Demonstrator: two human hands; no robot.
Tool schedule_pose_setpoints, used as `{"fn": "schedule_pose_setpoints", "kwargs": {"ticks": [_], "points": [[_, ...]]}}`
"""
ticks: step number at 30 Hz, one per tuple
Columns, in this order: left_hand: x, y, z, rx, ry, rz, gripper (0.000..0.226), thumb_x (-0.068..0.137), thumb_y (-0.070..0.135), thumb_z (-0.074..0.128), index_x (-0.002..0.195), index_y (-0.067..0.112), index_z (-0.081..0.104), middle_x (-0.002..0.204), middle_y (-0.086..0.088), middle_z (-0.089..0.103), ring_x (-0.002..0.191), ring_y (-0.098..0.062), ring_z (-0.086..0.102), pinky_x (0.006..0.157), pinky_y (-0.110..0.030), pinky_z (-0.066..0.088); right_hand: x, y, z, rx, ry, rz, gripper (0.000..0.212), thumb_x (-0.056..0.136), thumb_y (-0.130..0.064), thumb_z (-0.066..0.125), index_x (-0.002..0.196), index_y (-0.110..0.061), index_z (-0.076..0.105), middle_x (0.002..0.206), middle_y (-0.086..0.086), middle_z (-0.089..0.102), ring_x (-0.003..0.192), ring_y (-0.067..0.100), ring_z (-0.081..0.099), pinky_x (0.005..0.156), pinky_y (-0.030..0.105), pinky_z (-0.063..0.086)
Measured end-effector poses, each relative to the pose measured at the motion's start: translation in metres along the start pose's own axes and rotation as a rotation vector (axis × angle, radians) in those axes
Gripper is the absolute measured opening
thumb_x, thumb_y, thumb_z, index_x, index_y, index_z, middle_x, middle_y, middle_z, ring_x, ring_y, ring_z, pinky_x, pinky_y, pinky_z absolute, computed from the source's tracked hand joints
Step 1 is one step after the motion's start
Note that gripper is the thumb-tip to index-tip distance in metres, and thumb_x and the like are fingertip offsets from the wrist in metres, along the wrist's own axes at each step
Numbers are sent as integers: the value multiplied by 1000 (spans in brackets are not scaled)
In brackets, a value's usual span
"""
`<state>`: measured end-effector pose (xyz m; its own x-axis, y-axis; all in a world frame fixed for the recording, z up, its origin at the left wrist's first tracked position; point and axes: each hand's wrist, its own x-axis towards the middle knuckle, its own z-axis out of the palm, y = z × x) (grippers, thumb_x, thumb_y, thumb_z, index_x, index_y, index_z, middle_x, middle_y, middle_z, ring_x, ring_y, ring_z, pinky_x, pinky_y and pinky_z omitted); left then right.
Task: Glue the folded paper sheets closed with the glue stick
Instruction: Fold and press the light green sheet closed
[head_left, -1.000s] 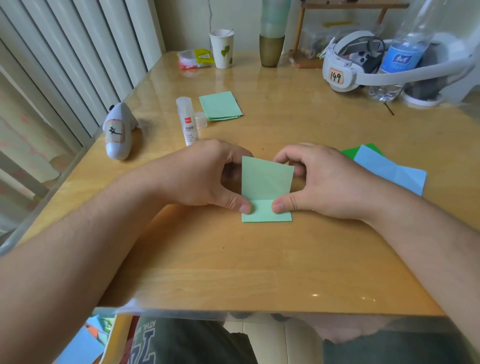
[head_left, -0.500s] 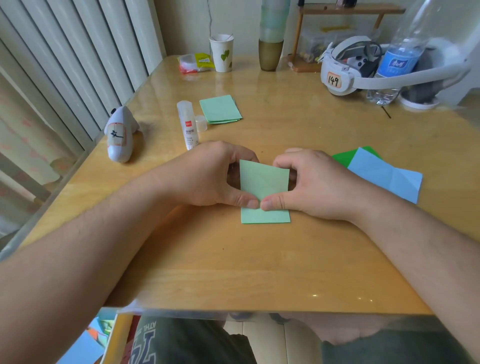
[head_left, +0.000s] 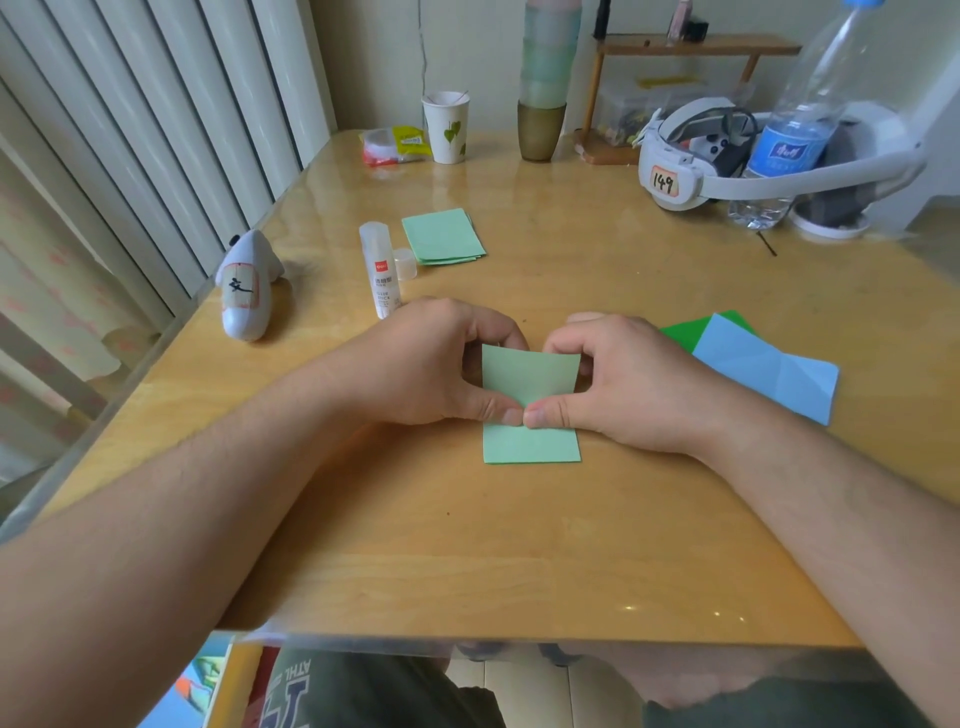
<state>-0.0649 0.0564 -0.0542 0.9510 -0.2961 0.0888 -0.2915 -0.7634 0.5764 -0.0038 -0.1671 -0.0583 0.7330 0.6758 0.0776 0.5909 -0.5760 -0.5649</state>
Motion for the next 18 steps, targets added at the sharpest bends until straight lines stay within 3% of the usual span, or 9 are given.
{"fn": "schedule_pose_setpoints", "kwargs": {"ticks": [6, 12, 18], "points": [[-2, -6, 0, 4, -4, -7, 30, 75, 45, 92, 98, 39, 73, 83, 8, 69, 71, -8, 58, 68, -31, 53, -1, 2, -1, -11, 15, -12, 33, 67, -53, 90, 77, -33, 66, 82, -7, 53, 74, 13, 52, 72, 41, 49], [-5, -10, -8, 29, 9, -21, 29, 75, 41, 93, 94, 40, 71, 68, 15, 47, 65, -7, 47, 58, -19, 38, -4, 6, -6, -13, 29, -3, 32, 70, -47, 90, 77, -27, 68, 78, -9, 48, 71, 11, 47, 69, 36, 45], [1, -8, -3, 52, 22, -9, 28, 76, 44, 91, 98, 38, 73, 71, 16, 58, 66, -6, 52, 60, -21, 42, -2, 2, -3, -16, 24, -10, 30, 72, -46, 90, 71, -33, 63, 78, -8, 50, 69, 8, 47, 66, 33, 41]]}}
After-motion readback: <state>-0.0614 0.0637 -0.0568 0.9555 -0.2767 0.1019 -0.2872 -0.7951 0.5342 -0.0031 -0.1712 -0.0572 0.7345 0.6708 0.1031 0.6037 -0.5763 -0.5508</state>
